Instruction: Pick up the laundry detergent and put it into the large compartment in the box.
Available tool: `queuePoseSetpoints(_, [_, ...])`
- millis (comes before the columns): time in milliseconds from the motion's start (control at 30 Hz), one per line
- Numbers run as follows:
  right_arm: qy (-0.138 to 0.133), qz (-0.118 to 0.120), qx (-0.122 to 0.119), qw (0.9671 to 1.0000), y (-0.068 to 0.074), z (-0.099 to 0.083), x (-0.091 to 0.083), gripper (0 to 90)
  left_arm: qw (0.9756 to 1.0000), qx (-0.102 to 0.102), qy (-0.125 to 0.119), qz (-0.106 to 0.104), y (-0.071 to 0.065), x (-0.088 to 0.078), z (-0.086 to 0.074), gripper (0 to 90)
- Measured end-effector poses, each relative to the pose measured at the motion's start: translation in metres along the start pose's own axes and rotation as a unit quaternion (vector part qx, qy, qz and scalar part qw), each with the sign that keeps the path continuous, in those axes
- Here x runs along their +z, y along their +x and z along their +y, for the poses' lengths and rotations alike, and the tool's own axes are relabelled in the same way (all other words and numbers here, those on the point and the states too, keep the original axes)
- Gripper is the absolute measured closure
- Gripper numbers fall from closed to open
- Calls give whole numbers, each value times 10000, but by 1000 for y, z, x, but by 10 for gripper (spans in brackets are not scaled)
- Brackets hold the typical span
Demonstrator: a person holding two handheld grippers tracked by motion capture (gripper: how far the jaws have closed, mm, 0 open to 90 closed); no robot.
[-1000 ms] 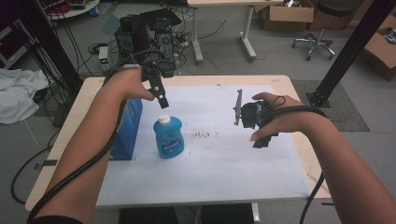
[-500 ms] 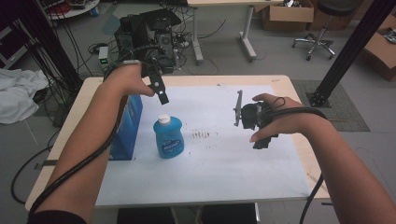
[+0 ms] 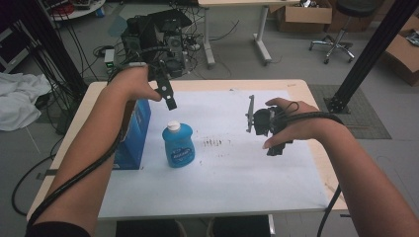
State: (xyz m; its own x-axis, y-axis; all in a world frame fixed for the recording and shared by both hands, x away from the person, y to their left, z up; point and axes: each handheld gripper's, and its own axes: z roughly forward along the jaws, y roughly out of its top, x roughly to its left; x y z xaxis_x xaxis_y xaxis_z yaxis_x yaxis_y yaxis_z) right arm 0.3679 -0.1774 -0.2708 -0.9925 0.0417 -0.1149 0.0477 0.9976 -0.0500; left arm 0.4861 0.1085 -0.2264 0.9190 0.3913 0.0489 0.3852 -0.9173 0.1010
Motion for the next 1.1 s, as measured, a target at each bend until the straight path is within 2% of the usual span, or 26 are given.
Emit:
queuePoseSetpoints(33, [7, 2, 22, 10000, -1, -1, 0, 163, 10000, -66, -33, 10, -1, -2, 0, 1])
queuePoseSetpoints(200, [-62, -3, 33, 10000, -2, -3, -1, 163, 9999, -62, -69, 40, -5, -10, 0, 1])
queuePoseSetpoints(267, [-85, -20, 2, 10000, -2, -4, -2, 163, 9999, -52, -104, -62, -8, -12, -1, 1])
queuePoseSetpoints(533, [-158, -62, 6, 9999, -3, -7, -1, 163, 9999, -80, -36, -111, -22, -14, -4, 1])
queuePoseSetpoints(900, [-182, -95, -128, 9997, 7, -11, -2, 163, 9995, -210, -187, -127, -48, -28, -17, 1])
queuePoseSetpoints(1100, [-165, -118, -168, 9997, 12, -13, 0, 163, 9994, -197, -208, -180, -60, -30, -18, 1])
